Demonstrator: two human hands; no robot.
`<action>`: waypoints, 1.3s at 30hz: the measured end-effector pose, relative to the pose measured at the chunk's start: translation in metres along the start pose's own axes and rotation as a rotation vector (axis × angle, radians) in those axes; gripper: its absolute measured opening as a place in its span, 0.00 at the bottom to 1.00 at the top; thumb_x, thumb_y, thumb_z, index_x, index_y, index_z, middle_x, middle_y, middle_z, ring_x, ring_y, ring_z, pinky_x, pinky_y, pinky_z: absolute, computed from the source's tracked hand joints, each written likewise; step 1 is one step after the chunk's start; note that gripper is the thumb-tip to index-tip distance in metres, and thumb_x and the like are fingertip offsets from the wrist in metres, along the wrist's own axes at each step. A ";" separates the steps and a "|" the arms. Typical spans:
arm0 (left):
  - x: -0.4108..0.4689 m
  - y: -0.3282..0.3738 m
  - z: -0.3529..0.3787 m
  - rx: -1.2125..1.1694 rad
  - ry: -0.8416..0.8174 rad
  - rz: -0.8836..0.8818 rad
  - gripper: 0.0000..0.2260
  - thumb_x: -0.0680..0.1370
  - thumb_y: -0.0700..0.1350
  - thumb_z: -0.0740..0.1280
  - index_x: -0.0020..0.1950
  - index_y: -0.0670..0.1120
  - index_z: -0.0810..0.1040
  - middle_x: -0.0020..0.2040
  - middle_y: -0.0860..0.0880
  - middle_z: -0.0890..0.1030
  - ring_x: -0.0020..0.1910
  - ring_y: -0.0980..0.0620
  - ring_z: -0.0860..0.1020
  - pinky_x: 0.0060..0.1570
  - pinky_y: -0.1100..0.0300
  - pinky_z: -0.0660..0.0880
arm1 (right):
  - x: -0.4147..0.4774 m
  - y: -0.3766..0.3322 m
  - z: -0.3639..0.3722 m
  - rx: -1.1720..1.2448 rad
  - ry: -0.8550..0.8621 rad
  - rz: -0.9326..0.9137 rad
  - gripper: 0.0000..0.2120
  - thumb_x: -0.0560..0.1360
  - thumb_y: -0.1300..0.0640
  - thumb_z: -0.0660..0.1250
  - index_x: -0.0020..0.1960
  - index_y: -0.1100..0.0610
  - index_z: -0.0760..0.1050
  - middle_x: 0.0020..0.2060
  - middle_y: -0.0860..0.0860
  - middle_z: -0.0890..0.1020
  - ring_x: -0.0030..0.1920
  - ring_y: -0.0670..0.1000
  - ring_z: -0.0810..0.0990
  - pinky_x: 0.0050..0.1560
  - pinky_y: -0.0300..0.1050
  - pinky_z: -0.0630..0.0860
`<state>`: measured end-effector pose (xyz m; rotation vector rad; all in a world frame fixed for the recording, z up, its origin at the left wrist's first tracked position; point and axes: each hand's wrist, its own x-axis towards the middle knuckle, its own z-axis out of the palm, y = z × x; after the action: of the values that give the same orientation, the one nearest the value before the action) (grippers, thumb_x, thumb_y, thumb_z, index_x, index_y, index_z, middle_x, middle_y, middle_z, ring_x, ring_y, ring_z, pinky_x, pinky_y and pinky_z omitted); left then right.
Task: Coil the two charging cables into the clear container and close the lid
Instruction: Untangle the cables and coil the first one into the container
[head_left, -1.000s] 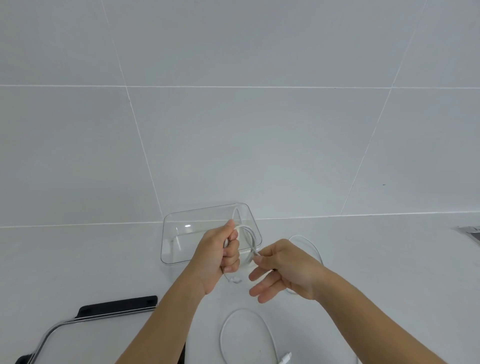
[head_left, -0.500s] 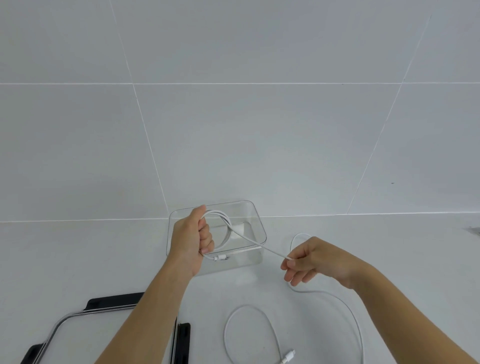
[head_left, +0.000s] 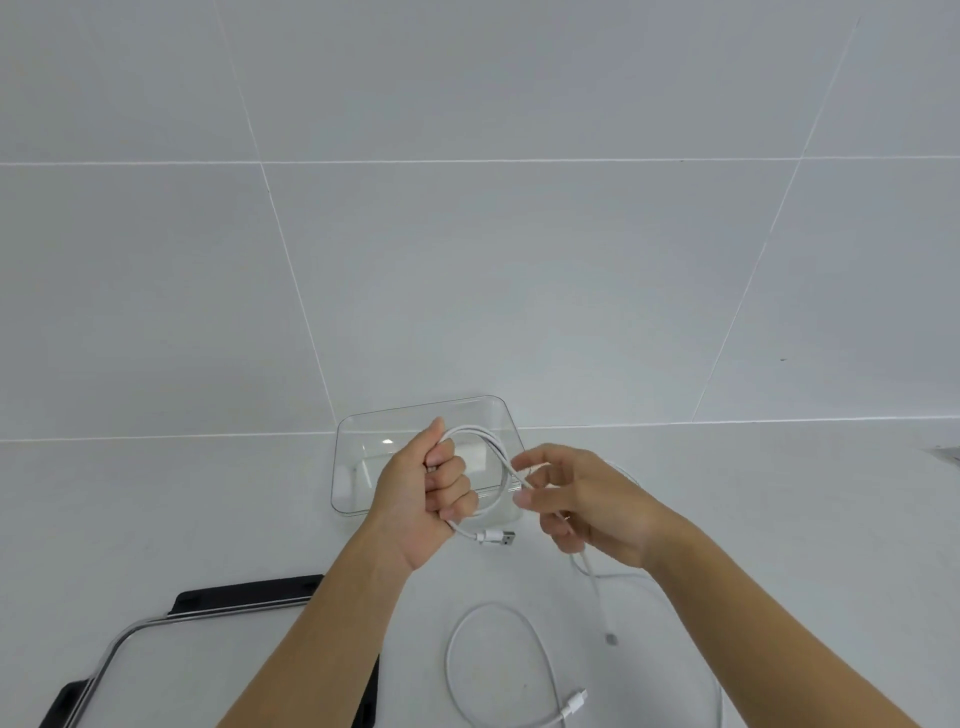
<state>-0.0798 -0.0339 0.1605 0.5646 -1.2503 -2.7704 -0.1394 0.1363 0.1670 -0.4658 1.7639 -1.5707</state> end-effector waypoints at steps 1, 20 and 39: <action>-0.001 -0.003 0.002 -0.005 -0.015 -0.020 0.22 0.79 0.50 0.59 0.26 0.48 0.60 0.19 0.53 0.56 0.15 0.56 0.55 0.18 0.65 0.53 | 0.001 -0.003 0.003 0.061 0.005 -0.001 0.11 0.72 0.65 0.69 0.54 0.61 0.74 0.28 0.48 0.71 0.23 0.47 0.63 0.21 0.37 0.59; -0.011 -0.010 -0.005 0.674 -0.064 -0.079 0.12 0.80 0.44 0.59 0.48 0.39 0.80 0.42 0.45 0.80 0.43 0.49 0.79 0.50 0.51 0.78 | 0.014 0.011 -0.006 -0.198 0.418 -0.038 0.13 0.76 0.63 0.64 0.33 0.61 0.70 0.24 0.53 0.63 0.20 0.48 0.56 0.23 0.36 0.52; -0.007 -0.028 -0.013 0.119 -0.087 -0.125 0.03 0.67 0.42 0.68 0.38 0.46 0.82 0.39 0.48 0.83 0.45 0.48 0.78 0.55 0.52 0.69 | 0.021 0.019 0.008 -0.597 0.493 -0.019 0.19 0.76 0.61 0.61 0.28 0.59 0.60 0.24 0.51 0.60 0.24 0.49 0.56 0.21 0.36 0.53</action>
<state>-0.0656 -0.0228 0.1347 0.5534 -1.4552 -2.8648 -0.1443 0.1201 0.1431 -0.3866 2.6307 -1.2097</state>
